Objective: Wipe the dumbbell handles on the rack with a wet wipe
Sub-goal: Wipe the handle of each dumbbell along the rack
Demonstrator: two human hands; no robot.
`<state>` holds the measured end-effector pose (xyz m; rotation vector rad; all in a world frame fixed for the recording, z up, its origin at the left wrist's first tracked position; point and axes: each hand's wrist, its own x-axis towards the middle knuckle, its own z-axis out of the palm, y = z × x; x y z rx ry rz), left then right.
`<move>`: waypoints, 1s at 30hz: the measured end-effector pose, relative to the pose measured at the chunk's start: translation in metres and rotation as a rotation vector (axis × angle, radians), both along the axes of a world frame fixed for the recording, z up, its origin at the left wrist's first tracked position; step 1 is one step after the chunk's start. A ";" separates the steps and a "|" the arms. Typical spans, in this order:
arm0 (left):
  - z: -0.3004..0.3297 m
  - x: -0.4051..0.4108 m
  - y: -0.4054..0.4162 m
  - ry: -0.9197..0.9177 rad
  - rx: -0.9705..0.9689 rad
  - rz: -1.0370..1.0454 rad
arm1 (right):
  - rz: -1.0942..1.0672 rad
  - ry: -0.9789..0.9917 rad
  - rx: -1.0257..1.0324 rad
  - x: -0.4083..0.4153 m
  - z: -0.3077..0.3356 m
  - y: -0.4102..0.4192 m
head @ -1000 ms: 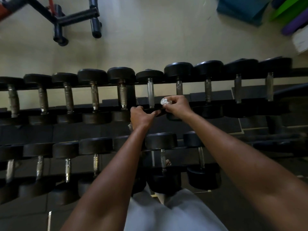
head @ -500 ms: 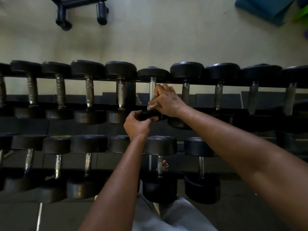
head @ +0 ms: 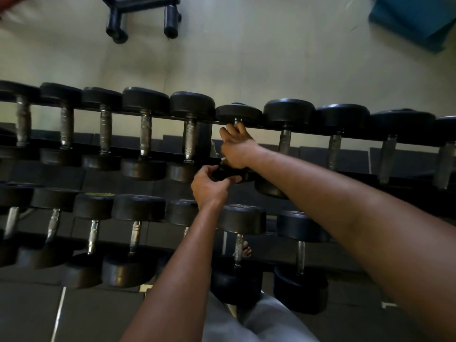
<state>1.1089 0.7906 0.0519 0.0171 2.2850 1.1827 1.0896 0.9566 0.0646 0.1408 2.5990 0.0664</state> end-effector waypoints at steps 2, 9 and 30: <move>0.004 -0.001 0.001 -0.009 -0.021 -0.026 | -0.032 0.019 -0.004 0.002 -0.003 -0.004; 0.010 -0.003 0.002 0.010 -0.049 -0.080 | -0.266 0.269 -0.344 0.055 0.002 0.012; 0.002 -0.024 0.004 0.048 -0.165 -0.235 | -1.081 0.128 -0.680 0.058 -0.035 0.014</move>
